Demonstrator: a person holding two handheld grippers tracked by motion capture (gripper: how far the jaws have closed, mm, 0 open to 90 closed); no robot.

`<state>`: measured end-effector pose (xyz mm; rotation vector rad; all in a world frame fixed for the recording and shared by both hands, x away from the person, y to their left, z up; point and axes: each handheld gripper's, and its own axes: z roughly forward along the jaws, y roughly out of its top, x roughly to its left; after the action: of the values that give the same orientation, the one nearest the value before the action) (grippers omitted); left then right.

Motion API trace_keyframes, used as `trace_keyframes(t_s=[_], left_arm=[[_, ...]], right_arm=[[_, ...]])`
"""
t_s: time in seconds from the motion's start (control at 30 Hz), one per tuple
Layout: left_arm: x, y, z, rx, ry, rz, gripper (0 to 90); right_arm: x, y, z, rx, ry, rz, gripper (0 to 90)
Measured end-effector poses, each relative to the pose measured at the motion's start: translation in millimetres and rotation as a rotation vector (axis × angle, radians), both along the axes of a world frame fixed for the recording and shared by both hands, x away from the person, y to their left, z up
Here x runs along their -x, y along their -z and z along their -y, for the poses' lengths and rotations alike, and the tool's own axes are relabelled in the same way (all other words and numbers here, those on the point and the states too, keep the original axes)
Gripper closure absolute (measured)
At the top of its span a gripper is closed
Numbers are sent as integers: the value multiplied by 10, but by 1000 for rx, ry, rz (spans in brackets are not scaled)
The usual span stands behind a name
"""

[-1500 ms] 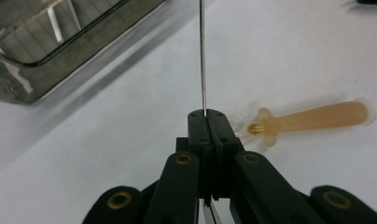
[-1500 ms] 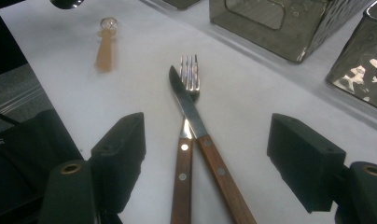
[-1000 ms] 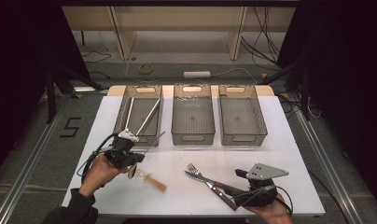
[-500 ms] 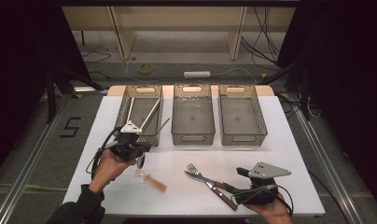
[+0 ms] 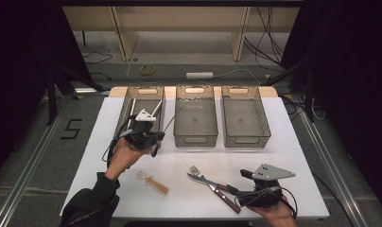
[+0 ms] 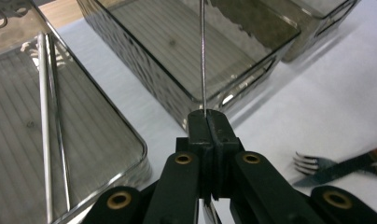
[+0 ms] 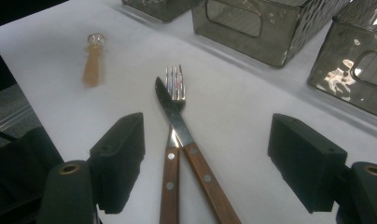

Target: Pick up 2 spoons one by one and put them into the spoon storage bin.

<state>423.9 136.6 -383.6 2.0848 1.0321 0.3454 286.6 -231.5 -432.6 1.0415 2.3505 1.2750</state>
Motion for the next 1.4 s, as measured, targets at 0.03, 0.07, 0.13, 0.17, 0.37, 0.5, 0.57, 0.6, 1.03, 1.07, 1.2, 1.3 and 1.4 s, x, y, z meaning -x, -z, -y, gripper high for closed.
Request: trace_keyframes(t_s=[0.03,0.07,0.13,0.17,0.37,0.5,0.57,0.6,1.03,1.07,1.2,1.3,1.4], left_arm=[[-25,-11,11,-2,-3,4,893],[-49,-22,23,-2,-5,9,893],[-92,-41,50,4,-11,10,893],[-114,-47,62,6,-11,12,893],[-226,-72,142,27,-30,18,893],[-305,-70,196,34,-40,19,892],[-346,-63,211,43,-46,14,892],[-363,-58,221,43,-47,14,893],[-562,-65,369,36,-59,12,892],[-581,-62,383,42,-65,12,892],[-651,-39,436,98,-75,-10,892],[-688,-22,493,82,-82,-10,892],[-732,-6,530,85,-92,-11,891]], right_arm=[[-2,-1,0,-2,-1,1,285],[-3,-2,-1,0,-2,4,285],[-4,2,-4,2,-5,1,285],[-4,2,-5,2,-5,3,285],[-3,5,-12,6,-6,-2,285],[-10,13,-14,6,-10,-3,285],[-11,12,-13,4,-10,-3,285],[-11,12,-14,5,-10,-2,285],[-13,22,-19,13,-14,-7,286],[-13,21,-18,12,-15,-7,287],[-13,19,-22,14,-18,-8,287],[-11,16,-18,9,-20,-4,287],[-12,19,-12,13,-20,-8,287]])
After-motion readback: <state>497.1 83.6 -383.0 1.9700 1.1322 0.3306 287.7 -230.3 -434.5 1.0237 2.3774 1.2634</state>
